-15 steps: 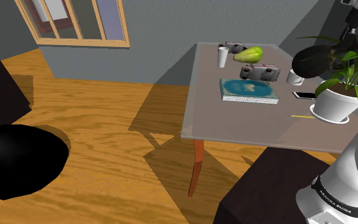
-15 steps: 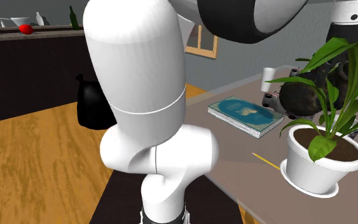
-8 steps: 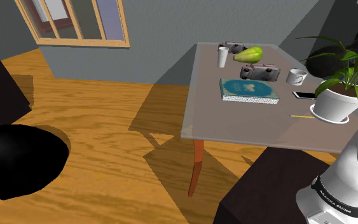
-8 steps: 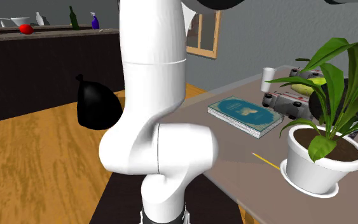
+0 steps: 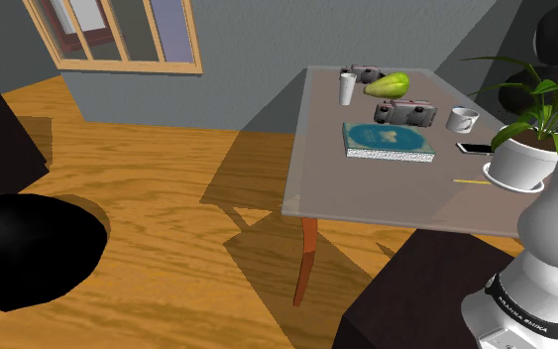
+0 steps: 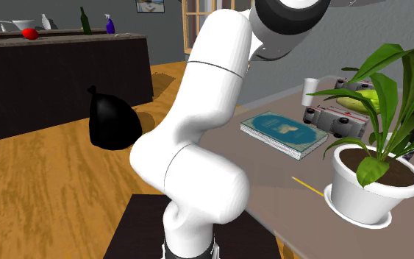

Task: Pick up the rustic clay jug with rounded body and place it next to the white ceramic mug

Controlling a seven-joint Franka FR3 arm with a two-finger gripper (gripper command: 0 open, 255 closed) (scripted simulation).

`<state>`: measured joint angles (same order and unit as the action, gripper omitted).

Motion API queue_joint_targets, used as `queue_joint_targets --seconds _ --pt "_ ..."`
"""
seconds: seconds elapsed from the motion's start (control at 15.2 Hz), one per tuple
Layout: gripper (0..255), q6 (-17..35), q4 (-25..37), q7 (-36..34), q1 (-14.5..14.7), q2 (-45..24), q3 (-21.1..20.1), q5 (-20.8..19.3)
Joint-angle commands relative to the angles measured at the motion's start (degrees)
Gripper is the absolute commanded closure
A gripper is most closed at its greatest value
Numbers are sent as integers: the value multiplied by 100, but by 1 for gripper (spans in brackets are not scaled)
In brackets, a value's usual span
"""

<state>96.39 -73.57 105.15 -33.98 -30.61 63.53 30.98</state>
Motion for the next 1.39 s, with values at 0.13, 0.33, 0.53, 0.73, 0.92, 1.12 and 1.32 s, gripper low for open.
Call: queue_joint_targets --seconds 0.13,0.33,0.53,0.73,0.92,1.12,1.32 --pt "255 209 -135 119 -101 -124 -87 127" --pt "255 445 -413 167 7 -117 -79 135" --pt "255 669 -666 217 93 -124 -82 156" --pt "255 885 -898 268 160 -142 -95 191" --pt "255 1092 -1109 322 209 -171 -120 236" --pt "255 1291 -1302 378 243 -211 -154 292" --pt "255 1483 -1478 437 262 -259 -198 358"
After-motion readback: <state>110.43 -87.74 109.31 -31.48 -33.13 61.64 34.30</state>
